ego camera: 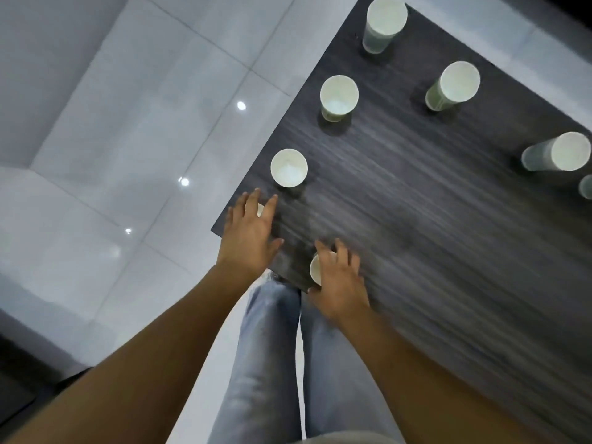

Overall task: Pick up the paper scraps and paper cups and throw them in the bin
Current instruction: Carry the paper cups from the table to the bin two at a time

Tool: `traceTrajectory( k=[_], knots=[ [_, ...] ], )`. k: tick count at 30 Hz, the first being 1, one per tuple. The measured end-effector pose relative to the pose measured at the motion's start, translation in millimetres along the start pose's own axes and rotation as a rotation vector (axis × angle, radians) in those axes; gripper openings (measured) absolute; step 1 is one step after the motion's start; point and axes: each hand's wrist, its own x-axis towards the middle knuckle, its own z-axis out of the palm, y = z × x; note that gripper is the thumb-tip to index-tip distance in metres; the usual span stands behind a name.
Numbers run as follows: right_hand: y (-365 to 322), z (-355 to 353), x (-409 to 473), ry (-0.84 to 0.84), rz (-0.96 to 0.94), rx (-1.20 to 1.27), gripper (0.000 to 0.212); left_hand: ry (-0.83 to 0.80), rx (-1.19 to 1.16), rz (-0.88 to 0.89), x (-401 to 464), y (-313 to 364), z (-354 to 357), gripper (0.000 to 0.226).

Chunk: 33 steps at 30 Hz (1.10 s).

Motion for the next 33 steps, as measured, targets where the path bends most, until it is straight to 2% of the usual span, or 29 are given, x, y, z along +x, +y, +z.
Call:
traceTrajectory(
  k=[2,5,9,20,27,33],
  knots=[
    [1.2,12.9,5.2,0.007,-0.002,-0.011,0.087,-0.03,0.053,-0.001,7.2,-5.9,12.7,0.076],
    [2.1,24.5,6.0,0.04,-0.006,-0.046,0.075,-0.033,0.097,0.023,9.7,-14.2,25.8,0.065],
    [0.3,22.8,2.2,0.036,-0.054,-0.049,0.059,-0.032,0.052,0.054,8.4,-22.0,25.6,0.057],
    [-30.3,-32.3,-52.1,0.2,0.141,0.203,0.064,-0.14,0.052,0.315,-13.1,6.6,-42.7,0.058],
    [-61.6,-48.5,-129.0,0.264,0.262,0.344,0.072,-0.161,0.184,0.521,-50.8,30.4,-101.9,0.064],
    [-68.7,-46.3,-213.7,0.396,0.41,0.518,0.061,-0.241,0.344,0.761,-99.2,79.3,-143.0,0.058]
  ],
)
